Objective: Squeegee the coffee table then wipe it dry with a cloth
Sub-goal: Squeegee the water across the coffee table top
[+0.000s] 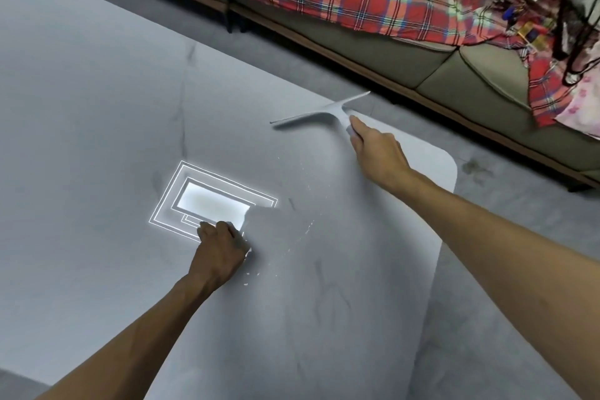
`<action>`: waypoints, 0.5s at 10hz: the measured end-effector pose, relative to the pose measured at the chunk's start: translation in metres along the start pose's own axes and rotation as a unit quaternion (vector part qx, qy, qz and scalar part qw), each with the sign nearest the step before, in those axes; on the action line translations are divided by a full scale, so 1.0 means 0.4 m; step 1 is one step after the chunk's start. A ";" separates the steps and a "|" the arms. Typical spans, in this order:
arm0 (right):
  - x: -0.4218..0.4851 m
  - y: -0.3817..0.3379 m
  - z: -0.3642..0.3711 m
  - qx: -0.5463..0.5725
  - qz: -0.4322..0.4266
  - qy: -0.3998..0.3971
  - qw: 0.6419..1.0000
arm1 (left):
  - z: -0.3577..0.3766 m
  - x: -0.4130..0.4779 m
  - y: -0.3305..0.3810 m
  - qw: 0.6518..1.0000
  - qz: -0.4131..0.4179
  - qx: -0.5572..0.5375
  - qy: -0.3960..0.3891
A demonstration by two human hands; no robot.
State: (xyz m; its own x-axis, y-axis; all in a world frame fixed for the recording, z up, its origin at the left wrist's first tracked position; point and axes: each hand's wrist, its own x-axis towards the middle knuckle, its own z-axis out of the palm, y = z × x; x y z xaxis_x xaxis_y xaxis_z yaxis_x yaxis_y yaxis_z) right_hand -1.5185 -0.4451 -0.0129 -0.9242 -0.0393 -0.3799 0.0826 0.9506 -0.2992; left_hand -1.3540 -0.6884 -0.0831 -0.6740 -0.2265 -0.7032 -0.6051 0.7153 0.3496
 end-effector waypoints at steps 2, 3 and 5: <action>-0.119 0.033 0.077 -0.054 -0.037 -0.054 0.996 | 0.006 0.021 0.011 0.999 -0.025 0.031 -0.009; -0.291 0.072 0.070 -0.071 -0.017 -0.142 0.987 | 0.006 0.043 0.038 0.995 0.062 0.080 -0.020; -0.261 0.031 -0.040 -0.119 -0.060 -0.174 0.976 | -0.010 0.039 0.048 0.994 -0.081 0.013 -0.078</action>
State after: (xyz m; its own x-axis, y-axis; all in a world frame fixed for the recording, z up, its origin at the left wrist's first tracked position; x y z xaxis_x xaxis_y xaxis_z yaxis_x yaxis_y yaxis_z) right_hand -1.4270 -0.4243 0.0371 -0.7359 -0.2171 -0.6413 -0.1455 0.9758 -0.1633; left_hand -1.3779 -0.6806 -0.0847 -0.4929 -0.2362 -0.8374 -0.6878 0.6952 0.2087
